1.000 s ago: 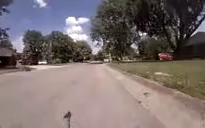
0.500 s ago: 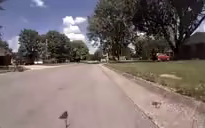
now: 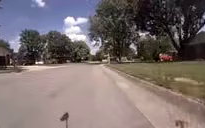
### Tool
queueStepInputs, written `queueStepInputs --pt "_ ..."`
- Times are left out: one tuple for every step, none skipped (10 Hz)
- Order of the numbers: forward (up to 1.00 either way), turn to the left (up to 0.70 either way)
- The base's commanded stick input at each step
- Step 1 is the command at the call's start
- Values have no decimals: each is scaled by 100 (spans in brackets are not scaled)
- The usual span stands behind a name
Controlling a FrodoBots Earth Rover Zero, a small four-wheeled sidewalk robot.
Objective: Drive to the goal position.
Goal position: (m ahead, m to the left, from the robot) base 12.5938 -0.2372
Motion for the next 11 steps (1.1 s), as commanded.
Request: queueStepInputs --pt "100 0" --pt "100 0" --pt "100 0" --pt "100 0" --pt "100 0" --pt "100 0" --pt "100 0" --pt "100 0" --pt "100 0" --pt "100 0" --pt "100 0"
